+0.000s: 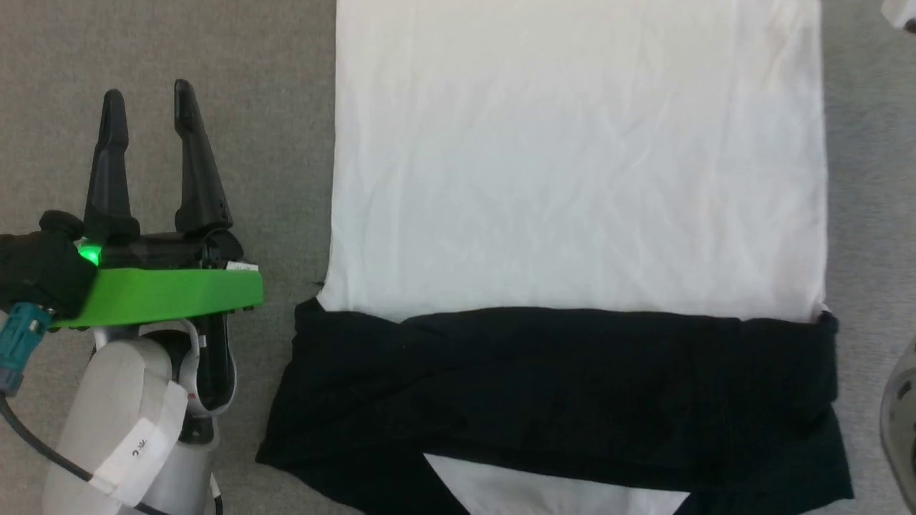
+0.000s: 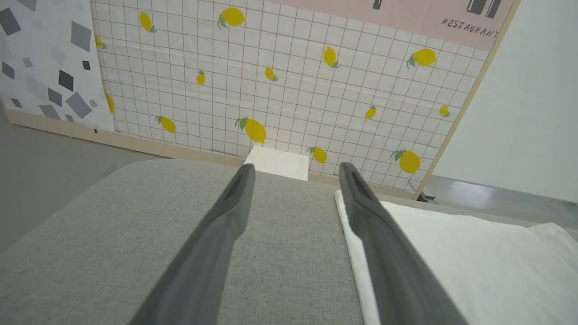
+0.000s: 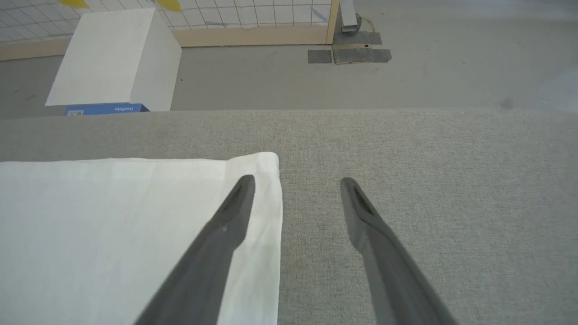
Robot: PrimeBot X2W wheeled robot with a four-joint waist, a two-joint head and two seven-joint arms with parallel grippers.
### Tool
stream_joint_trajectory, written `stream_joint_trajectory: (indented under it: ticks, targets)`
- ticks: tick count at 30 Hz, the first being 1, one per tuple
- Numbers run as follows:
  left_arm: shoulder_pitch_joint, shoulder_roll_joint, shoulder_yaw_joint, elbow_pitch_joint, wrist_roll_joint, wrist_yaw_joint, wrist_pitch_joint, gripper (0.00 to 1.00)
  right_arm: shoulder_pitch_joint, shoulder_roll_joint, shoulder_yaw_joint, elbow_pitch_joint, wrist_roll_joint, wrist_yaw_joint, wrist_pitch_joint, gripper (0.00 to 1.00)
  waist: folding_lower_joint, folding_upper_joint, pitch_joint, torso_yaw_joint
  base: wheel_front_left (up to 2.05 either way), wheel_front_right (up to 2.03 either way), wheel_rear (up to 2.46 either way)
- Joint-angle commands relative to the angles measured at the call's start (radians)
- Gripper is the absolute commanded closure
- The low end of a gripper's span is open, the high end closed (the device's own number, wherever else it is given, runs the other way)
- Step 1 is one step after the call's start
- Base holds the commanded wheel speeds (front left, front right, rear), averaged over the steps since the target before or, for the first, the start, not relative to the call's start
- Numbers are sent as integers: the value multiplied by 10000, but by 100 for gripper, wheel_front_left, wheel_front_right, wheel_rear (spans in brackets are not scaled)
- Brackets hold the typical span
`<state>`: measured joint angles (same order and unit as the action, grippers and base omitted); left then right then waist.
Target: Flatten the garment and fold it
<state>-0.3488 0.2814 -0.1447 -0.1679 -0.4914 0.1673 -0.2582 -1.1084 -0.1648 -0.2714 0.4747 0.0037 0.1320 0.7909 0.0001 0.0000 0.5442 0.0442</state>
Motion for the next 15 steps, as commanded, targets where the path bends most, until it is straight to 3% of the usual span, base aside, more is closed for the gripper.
stream_joint_trajectory:
  ticks: [1,7,15]
  targets:
    - [17,-15,21,-121,142,-60,-35,0,-306,-124,273,167,-345,-13,260,0,-1,0,1156,660,0,0,0]
    - [-26,-158,135,-314,231,-137,-35,0,-725,-396,1010,667,-1182,-13,773,0,-1,0,1654,909,0,0,0]
    - [-61,-424,181,-234,217,-333,-35,0,-554,-641,1427,1147,-1299,-13,1032,0,-1,0,1749,917,0,0,0]
